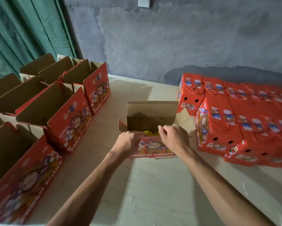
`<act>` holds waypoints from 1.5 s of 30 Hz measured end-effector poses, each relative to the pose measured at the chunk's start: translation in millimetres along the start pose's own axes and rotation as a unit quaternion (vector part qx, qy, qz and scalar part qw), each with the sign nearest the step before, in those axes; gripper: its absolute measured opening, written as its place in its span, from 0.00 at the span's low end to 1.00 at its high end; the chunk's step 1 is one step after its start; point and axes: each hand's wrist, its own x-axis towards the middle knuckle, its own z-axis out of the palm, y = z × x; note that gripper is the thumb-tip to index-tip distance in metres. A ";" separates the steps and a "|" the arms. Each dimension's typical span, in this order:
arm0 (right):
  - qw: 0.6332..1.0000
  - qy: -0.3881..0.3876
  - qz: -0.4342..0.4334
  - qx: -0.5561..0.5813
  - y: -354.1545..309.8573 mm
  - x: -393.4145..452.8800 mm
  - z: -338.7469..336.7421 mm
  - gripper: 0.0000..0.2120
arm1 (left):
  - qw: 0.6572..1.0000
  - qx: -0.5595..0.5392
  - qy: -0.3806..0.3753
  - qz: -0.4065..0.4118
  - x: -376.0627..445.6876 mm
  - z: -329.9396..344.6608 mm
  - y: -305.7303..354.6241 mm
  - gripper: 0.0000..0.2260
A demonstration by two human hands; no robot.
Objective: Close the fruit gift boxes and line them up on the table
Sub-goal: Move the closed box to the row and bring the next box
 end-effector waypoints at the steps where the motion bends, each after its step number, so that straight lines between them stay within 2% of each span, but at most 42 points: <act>1: 1.000 0.002 -0.010 -0.010 -1.3 -11.0 -4.4 0.26 | 1.000 -0.014 0.001 0.012 -9.0 0.5 5.2 0.13; 4: 1.000 -0.003 -0.006 -0.028 -1.6 -42.9 -16.5 0.28 | 0.997 -0.051 -0.001 0.058 -37.0 1.0 21.5 0.11; 8: 0.998 0.020 0.042 -0.048 -3.5 -89.0 -36.5 0.33 | 0.990 -0.060 0.024 0.129 -69.7 7.9 41.4 0.10; 13: 0.994 0.026 0.079 -0.064 -8.5 -132.8 -48.1 0.33 | 0.984 -0.091 0.028 0.152 -95.6 14.3 57.9 0.16; 17: 0.995 0.029 0.083 -0.037 -12.6 -149.1 -56.0 0.32 | 0.984 -0.100 0.021 0.145 -110.0 16.3 64.7 0.15; 21: 0.997 0.022 0.068 0.007 -15.3 -165.6 -58.3 0.27 | 0.986 -0.148 -0.002 0.081 -118.2 19.4 67.6 0.08; 24: 0.990 0.035 0.122 0.053 -3.6 -185.2 -61.6 0.19 | 0.964 -0.264 -0.012 0.015 -127.5 16.8 69.2 0.11; 26: 0.977 0.113 0.155 0.095 9.8 -199.3 -68.0 0.05 | 0.933 -0.336 0.106 -0.075 -129.6 15.3 68.5 0.13; 28: 0.956 0.189 0.193 0.115 22.0 -213.3 -69.3 0.12 | 0.874 -0.377 0.246 -0.183 -122.7 18.9 62.8 0.17; 29: 0.936 0.216 0.230 0.155 28.9 -217.4 -70.3 0.15 | 0.829 -0.418 0.281 -0.242 -114.5 20.1 59.3 0.16; 30: 0.901 0.225 0.291 0.228 36.8 -218.4 -71.7 0.17 | 0.780 -0.473 0.290 -0.291 -104.2 20.6 56.7 0.15; 31: 0.845 0.224 0.364 0.322 44.0 -215.2 -76.5 0.18 | 0.735 -0.522 0.281 -0.329 -94.3 21.2 54.8 0.13; 32: 0.760 0.233 0.438 0.419 52.6 -209.7 -80.1 0.18 | 0.701 -0.558 0.271 -0.352 -86.6 21.4 52.8 0.14; 33: 0.665 0.250 0.500 0.495 62.7 -203.7 -82.3 0.18 | 0.684 -0.574 0.266 -0.363 -80.2 21.7 50.5 0.16; 34: 0.585 0.267 0.540 0.543 73.0 -199.8 -83.8 0.18 | 0.676 -0.583 0.262 -0.367 -75.5 21.9 49.1 0.18; 35: 0.546 0.276 0.563 0.556 82.7 -199.1 -84.8 0.18 | 0.668 -0.594 0.258 -0.366 -71.5 22.7 48.4 0.19; 36: 0.544 0.276 0.579 0.541 90.3 -199.6 -85.6 0.18 | 0.656 -0.611 0.253 -0.364 -67.5 24.1 48.7 0.19; 39: 0.585 0.268 0.601 0.475 110.6 -204.8 -83.8 0.14 | 0.634 -0.635 0.218 -0.383 -57.2 32.4 46.0 0.17; 40: 0.580 0.253 0.611 0.475 114.2 -204.8 -84.2 0.12 | 0.633 -0.633 0.202 -0.397 -54.3 35.9 44.2 0.15; 43: 0.521 0.212 0.609 0.560 117.1 -198.6 -80.6 0.08 | 0.629 -0.637 0.132 -0.425 -47.7 44.2 43.1 0.09; 44: 0.493 0.208 0.596 0.599 115.5 -195.2 -79.4 0.09 | 0.642 -0.630 0.106 -0.424 -46.4 48.2 44.6 0.09; 45: 0.469 0.200 0.580 0.635 113.1 -190.7 -76.7 0.10 | 0.671 -0.607 0.084 -0.418 -44.8 52.2 46.6 0.09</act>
